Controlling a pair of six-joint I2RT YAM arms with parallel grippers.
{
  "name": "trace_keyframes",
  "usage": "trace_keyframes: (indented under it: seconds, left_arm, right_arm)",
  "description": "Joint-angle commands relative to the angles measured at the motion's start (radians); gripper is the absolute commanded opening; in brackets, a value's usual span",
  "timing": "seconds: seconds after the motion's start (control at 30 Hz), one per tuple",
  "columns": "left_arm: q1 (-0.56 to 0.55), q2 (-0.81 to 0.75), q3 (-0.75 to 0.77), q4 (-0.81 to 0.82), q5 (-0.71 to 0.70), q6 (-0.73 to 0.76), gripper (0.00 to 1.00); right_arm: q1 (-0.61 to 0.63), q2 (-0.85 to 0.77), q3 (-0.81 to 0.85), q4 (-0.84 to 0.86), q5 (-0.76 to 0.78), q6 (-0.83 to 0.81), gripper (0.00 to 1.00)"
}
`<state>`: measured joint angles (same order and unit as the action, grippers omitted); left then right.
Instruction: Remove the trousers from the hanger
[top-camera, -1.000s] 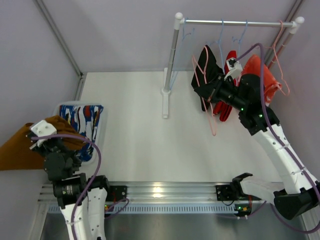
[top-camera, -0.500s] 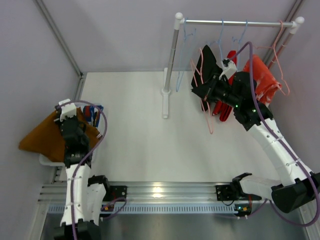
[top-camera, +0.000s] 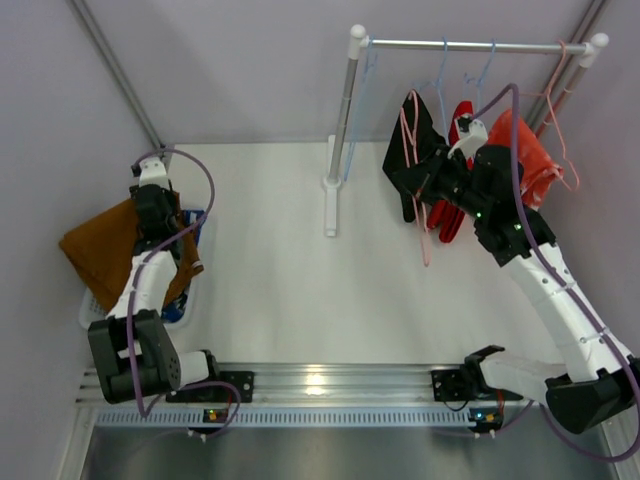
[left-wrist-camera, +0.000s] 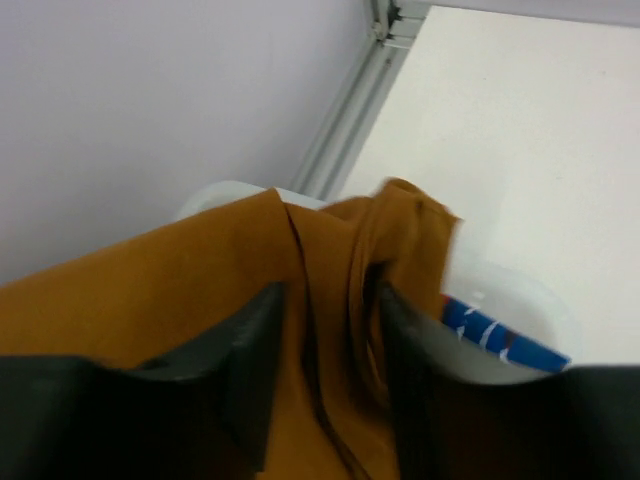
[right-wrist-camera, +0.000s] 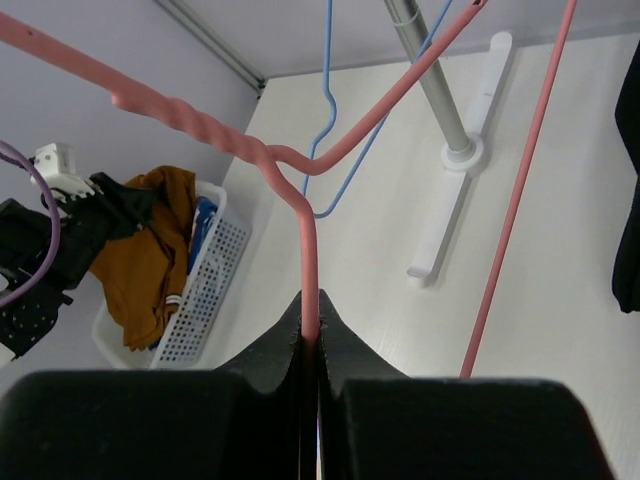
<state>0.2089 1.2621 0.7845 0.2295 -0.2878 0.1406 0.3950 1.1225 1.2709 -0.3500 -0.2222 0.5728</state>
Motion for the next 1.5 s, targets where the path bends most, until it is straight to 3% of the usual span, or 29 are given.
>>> trace_keyframes:
  seconds: [0.0,0.03,0.07,0.1,0.13,0.4,0.57,0.9,1.47]
  left_arm:
    - [0.004,0.020,0.096,-0.142,0.050,-0.093,0.53]
    - [0.004,0.008,0.093,-0.156,0.080,-0.104,0.61]
    - [0.004,-0.027,0.093,-0.192,0.149,-0.125,0.81]
    - [0.004,-0.045,0.097,-0.193,0.191,-0.128,0.96]
    - [0.003,-0.067,0.107,-0.237,0.237,-0.128,0.99]
    - [0.003,-0.286,0.341,-0.528,0.689,-0.102,0.99]
    - [0.003,-0.340,0.429,-0.602,0.800,-0.134,0.99]
    - [0.004,-0.359,0.472,-0.637,0.819,-0.203,0.99]
    - [0.003,-0.294,0.495,-0.636,0.765,-0.272,0.99]
  right_arm:
    - [-0.005,-0.064,0.067,-0.016,0.053,-0.047,0.00]
    - [-0.005,-0.070,0.071,-0.026,0.069,-0.050,0.00]
    - [-0.007,-0.076,0.082,-0.046,0.084,-0.062,0.00]
    - [-0.007,-0.081,0.090,-0.059,0.084,-0.070,0.00]
    - [-0.008,-0.081,0.096,-0.070,0.101,-0.076,0.00]
    - [-0.031,-0.076,0.162,-0.121,0.113,-0.097,0.00]
    - [-0.110,-0.004,0.208,-0.067,-0.040,-0.021,0.00]
    - [-0.166,0.262,0.416,0.009,-0.203,0.100,0.00]
    - [-0.182,0.672,0.769,0.075,-0.221,0.108,0.00]
